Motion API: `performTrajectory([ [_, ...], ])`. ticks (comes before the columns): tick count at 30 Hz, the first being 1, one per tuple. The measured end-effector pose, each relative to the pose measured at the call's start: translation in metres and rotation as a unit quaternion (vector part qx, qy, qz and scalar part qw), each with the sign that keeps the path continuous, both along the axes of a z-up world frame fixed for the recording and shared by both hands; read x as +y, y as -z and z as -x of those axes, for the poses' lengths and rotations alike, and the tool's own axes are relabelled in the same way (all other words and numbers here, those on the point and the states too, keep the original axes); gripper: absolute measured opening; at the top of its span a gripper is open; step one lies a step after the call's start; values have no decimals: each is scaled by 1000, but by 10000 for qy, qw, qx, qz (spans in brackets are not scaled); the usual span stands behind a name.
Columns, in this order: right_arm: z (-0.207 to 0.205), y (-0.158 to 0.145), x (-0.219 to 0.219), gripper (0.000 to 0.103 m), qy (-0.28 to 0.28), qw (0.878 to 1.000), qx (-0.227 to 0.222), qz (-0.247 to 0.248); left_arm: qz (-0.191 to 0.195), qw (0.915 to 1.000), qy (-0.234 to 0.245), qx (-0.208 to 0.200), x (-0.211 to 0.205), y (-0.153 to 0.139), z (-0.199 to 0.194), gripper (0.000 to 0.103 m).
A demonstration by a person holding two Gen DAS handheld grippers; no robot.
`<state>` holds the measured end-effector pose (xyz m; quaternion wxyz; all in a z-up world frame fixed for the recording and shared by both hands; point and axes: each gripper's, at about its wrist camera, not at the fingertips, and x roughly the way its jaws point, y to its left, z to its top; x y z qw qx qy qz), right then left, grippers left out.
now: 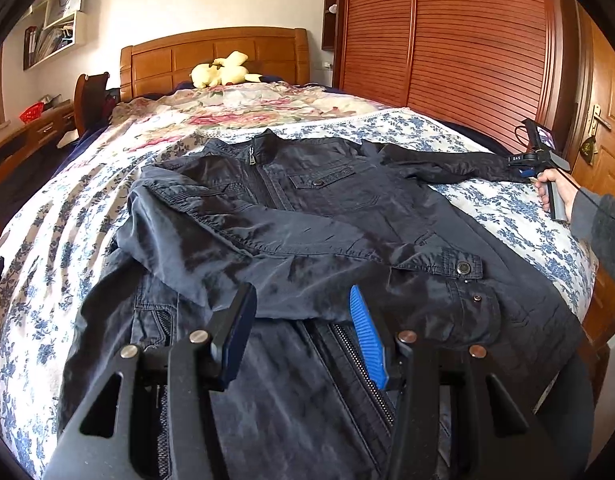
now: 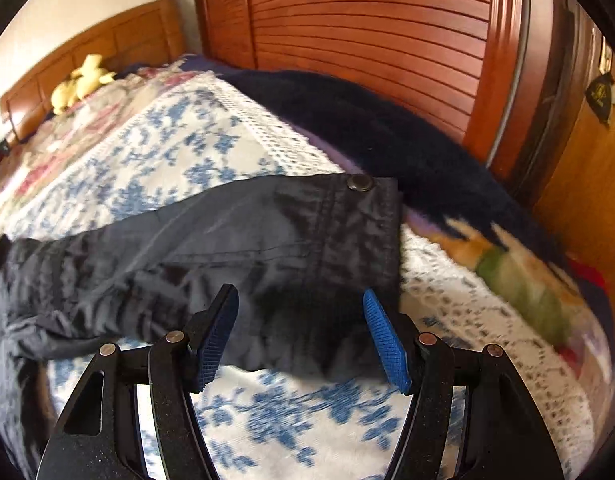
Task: Fold large clothes
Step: 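Reach the right tool to the other sleeve's cuff and grasp it, then lift the sleeve with the right tool, fold it across the body, release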
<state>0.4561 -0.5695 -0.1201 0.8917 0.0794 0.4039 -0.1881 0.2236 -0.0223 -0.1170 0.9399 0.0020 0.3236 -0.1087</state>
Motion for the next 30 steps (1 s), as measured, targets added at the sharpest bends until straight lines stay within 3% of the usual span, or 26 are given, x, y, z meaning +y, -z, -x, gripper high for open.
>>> performTrajectory([
  [7,5,8,-9,67,-91,9997,196,-124,-4,10000,-31,25,2,1,-2,48],
  [8,5,9,-7,63,-159,9996,204,-128,-4,10000,-27,24,2,1,-2,48],
  [9,4,10,-4,43,-358,9989,233,-169,-6,10000,-22,21,2,1,-2,48],
  [10,3,11,2,34,-524,9981,279,-160,-14,10000,-17,16,1,1,-2,48],
  [12,3,10,12,24,-697,9971,293,47,-13,10000,-16,18,1,1,-2,48],
  [16,14,-9,31,13,-882,9959,-135,174,-3,10000,-20,6,1,1,-3,48],
  [24,23,-71,105,10,-1735,9815,-675,446,80,9999,15,-81,2,-6,1,48],
  [30,34,-113,192,10,-2695,9557,-1106,421,69,9998,47,-172,6,-11,9,48],
])
